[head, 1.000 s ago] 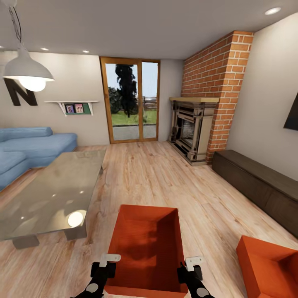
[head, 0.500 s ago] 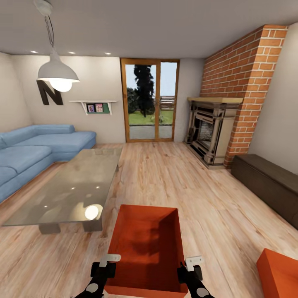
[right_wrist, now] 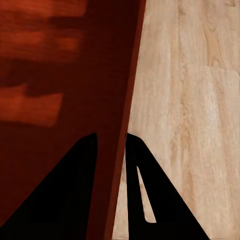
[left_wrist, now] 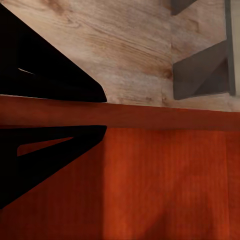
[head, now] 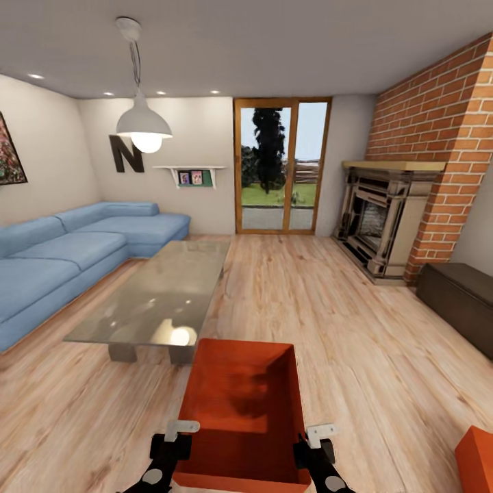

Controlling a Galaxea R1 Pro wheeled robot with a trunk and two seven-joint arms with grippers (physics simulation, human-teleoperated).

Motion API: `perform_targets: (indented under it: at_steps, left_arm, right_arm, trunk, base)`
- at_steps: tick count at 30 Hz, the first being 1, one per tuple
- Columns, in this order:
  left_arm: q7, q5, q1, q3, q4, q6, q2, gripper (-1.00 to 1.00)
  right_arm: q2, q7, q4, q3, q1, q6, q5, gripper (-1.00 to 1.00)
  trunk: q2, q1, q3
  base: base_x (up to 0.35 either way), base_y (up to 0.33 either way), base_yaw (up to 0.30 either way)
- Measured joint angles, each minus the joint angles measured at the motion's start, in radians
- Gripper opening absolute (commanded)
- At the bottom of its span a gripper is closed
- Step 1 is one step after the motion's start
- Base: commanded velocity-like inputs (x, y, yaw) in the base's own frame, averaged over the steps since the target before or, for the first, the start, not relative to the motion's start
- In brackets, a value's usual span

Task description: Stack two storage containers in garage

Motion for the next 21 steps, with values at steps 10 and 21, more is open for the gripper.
perform_targets:
  at_steps: [10, 21]
  left_arm:
    - [0.0, 0.0, 0.0, 0.0, 0.0, 0.0, 0.0, -1.0]
    - [0.0, -0.001, 0.0, 0.001, 0.0, 0.0, 0.0, -1.0]
  right_arm:
    - [0.0, 0.0, 0.0, 0.001, 0.0, 0.0, -0.001, -1.0]
    - [0.0, 0.0, 0.0, 0.0, 0.0, 0.0, 0.0, -1.0]
  trunk:
    - [0.0, 0.0, 0.0]
    - [0.0, -0.001, 0.0]
  base:
    - [-0.337, 0.0, 0.267]
    - [-0.173, 0.0, 0.267]
